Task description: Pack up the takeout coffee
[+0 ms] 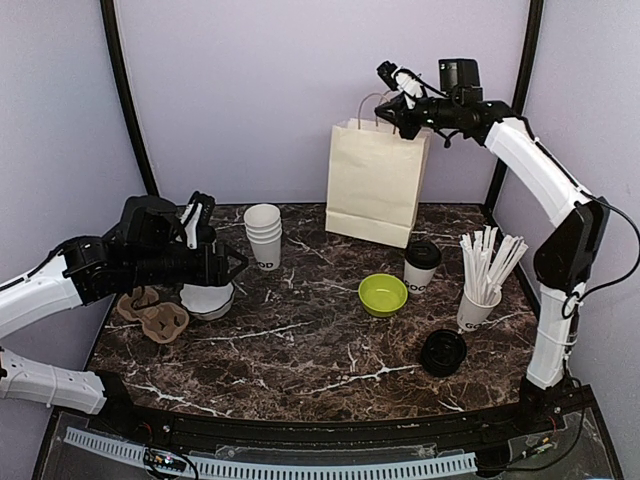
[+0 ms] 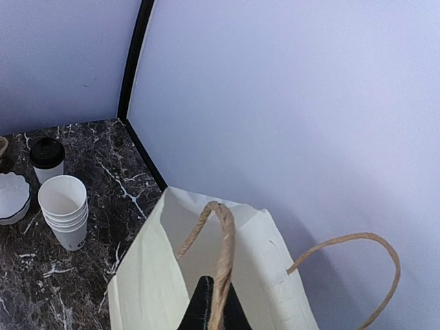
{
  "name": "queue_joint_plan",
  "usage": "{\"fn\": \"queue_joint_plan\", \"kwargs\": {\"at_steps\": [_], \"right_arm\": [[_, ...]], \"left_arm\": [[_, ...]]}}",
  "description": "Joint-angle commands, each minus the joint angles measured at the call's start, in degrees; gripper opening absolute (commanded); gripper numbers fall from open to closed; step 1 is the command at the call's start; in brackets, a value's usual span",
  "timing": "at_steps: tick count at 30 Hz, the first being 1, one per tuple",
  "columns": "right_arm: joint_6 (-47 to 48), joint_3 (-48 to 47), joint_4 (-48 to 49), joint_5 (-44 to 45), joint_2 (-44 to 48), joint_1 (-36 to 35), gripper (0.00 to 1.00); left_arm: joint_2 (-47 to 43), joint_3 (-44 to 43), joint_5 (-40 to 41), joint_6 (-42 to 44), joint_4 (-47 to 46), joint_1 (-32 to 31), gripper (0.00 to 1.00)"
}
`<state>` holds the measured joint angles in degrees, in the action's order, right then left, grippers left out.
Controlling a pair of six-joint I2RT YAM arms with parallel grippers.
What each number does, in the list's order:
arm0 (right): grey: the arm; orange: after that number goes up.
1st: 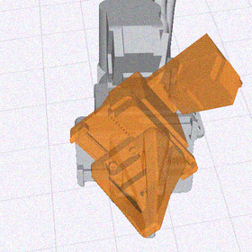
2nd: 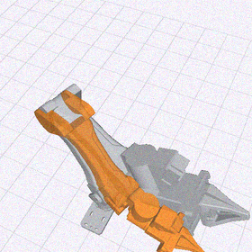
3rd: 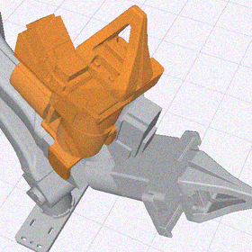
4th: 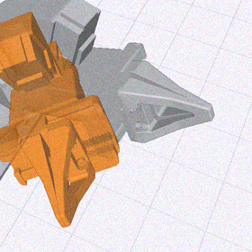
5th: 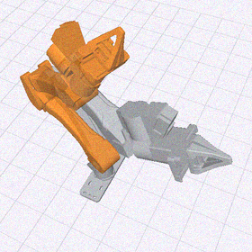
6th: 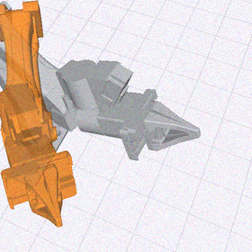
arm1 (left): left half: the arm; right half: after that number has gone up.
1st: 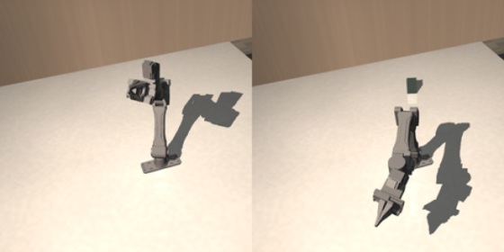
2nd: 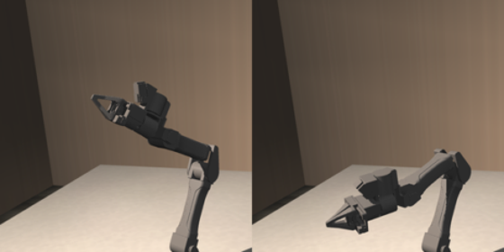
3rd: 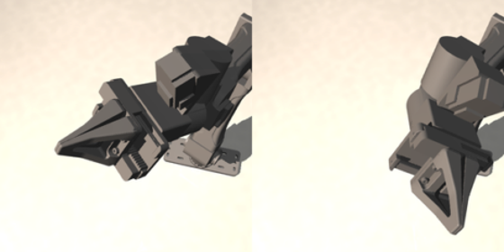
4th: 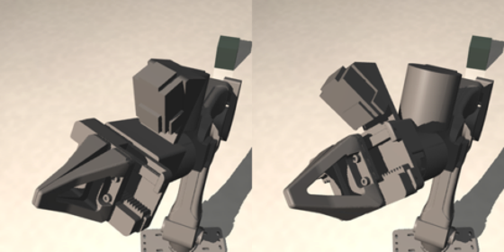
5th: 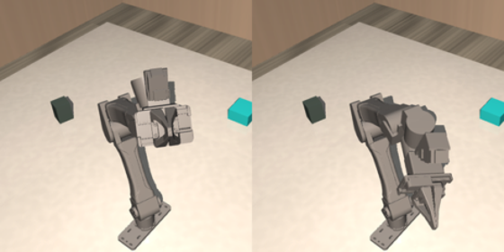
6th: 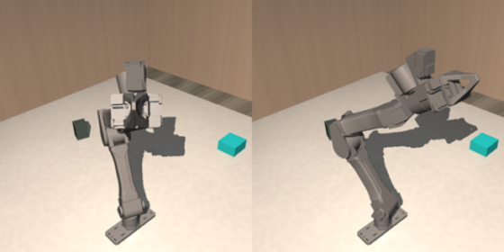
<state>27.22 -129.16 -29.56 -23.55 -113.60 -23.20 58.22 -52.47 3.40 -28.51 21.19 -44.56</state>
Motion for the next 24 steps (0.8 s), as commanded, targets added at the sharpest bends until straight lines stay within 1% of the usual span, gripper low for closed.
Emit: {"fn": "queue_joint_plan", "kwargs": {"at_steps": [1, 3, 6, 9, 14, 19, 24], "right_arm": [[4.3, -1.87, -1.17, 0.79, 5.51, -2.42, 0.0], [6.28, -0.91, -3.7, 1.16, 7.15, -4.65, 0.0], [10.11, 2.27, -7.29, 4.14, 10.53, -9.15, 0.0], [12.44, 2.64, -12.56, 5.24, 12.68, -12.8, 0.0], [10.03, 0.83, -18.1, 1.25, 14.14, -16.28, 0.0], [6.94, 0.47, -19.2, -0.97, 13.99, -20.08, 0.0], [5.06, 0.58, -17.83, 1.03, 12.37, -24.07, 0.0]], "left_arm": [[-1.95, -2.35, 2.71, 0.37, 2.07, 0.04, 0.7], [-2.73, -2.91, 4.33, 0.56, 2.99, 0.07, 0.7], [-4.69, -4.54, 7.36, 0.84, 5.31, 0.0, 0.72], [-7.35, -5.89, 14.52, -0.95, 7.79, 0.1, 0.73], [-13.34, -6.64, 21.22, -1.01, 8.72, 0.12, 0.75], [-15.59, -6.58, 23.29, 0.27, 9.78, 0.16, 0.75], [-15.4, -7.52, 22.85, 0.6, 10.99, 0.12, 0.75]]}}
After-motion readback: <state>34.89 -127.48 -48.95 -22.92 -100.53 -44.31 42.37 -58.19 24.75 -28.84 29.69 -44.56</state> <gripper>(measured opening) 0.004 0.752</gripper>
